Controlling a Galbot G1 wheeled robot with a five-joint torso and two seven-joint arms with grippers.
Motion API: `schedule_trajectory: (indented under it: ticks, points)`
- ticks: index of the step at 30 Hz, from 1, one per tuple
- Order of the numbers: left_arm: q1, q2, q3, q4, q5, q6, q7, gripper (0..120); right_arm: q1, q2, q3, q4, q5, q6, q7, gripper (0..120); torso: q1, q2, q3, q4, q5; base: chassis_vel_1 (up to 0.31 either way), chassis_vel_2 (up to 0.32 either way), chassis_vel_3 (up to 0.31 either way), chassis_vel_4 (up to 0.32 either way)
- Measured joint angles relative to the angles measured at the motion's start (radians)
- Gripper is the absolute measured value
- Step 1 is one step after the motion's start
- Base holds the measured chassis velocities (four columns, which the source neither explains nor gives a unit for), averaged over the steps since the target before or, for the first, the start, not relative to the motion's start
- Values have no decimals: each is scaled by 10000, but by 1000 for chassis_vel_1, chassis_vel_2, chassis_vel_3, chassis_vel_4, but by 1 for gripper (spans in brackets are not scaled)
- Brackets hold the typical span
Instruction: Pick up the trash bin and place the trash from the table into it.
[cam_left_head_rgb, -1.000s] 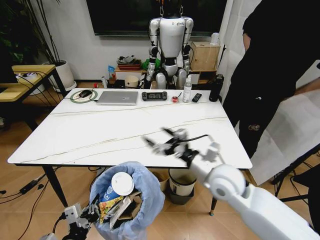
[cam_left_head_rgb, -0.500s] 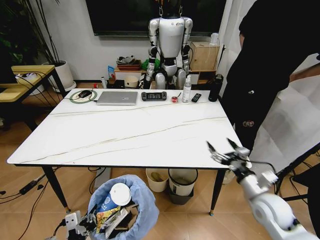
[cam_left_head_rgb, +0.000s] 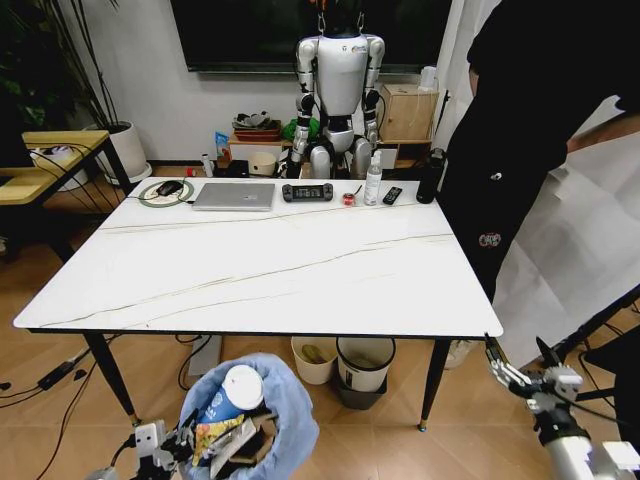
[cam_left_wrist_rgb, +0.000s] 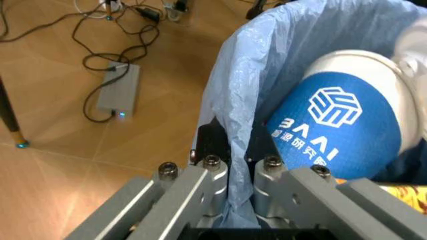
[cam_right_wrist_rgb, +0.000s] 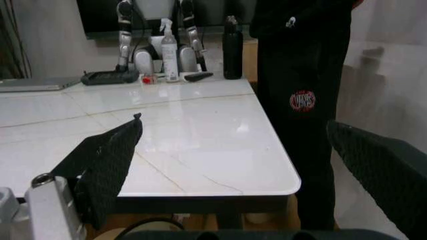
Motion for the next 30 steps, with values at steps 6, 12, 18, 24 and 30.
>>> schedule_trajectory:
  ticks: [6, 12, 18, 24, 30]
  points:
    - [-113, 74, 99, 372, 378, -611, 107, 0, 36, -18, -32, -6, 1, 0, -6, 100, 1, -2, 0, -2, -1, 0, 0, 0, 0]
    - [-219, 97, 86, 504, 386, -821, 180, 0, 67, -38, -68, -10, 12, -8, -2, 100, 1, -2, 0, -3, -1, 0, 0, 0, 0]
    - [-333, -10, 73, 521, 190, -801, 180, 0, 87, -55, -91, -11, 28, -23, 8, 100, -11, -31, -9, -3, -1, 0, 0, 0, 0]
    - [-413, -261, 21, 574, 142, -696, 269, 0, 98, -64, -105, -10, 39, -32, 13, 100, -149, -324, -166, -5, 0, 0, 0, 0, 0]
    - [-568, -521, -50, 688, 61, -564, 285, 0, 105, -67, -113, -10, 46, -39, 16, 100, -293, -645, -344, -4, 1, 0, 0, 0, 0]
